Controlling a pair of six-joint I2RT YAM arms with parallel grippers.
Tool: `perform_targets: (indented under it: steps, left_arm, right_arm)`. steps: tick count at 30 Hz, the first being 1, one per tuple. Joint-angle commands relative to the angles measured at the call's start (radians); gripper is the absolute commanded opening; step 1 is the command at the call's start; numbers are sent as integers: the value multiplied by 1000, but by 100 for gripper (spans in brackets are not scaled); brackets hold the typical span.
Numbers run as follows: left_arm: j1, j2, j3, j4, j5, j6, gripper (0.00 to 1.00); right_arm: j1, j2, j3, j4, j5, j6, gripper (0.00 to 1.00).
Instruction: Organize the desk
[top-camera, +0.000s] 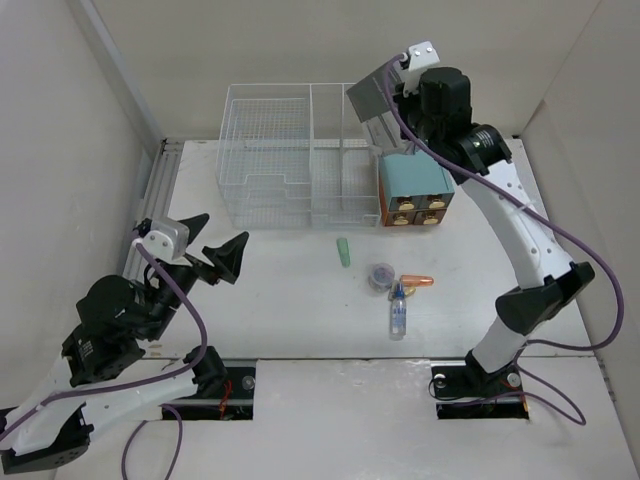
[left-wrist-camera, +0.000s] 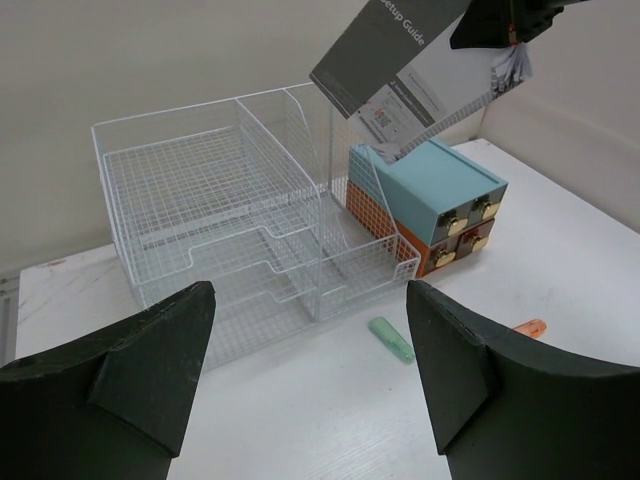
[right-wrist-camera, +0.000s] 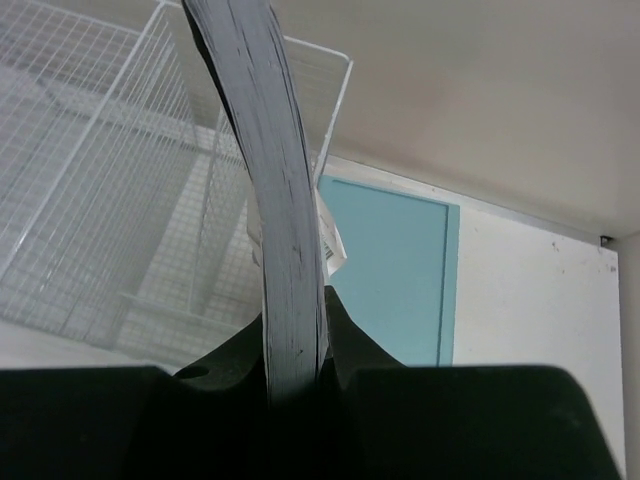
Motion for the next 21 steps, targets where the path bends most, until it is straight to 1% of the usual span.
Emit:
perform_targets:
  steps: [1,6,10,14,21]
  left_arm:
    - [-1,-16,-2,46,-1,-22,74]
    - [-1,-16,-36,46,8,-22,74]
    - [-1,-25,-54,46,18,-22,74]
    - [-1,-25,-63,55,18,-13,74]
    - [-1,-16,-74,64,27,-13,74]
  right_arm:
    - [38,4,117,208,150,122,0]
    - [38,73,166,173,199,234,0]
    - [38,109,204,141,173,306,0]
    - [38,130,204,130,190,366,0]
    - [38,188,184,98,190,416,0]
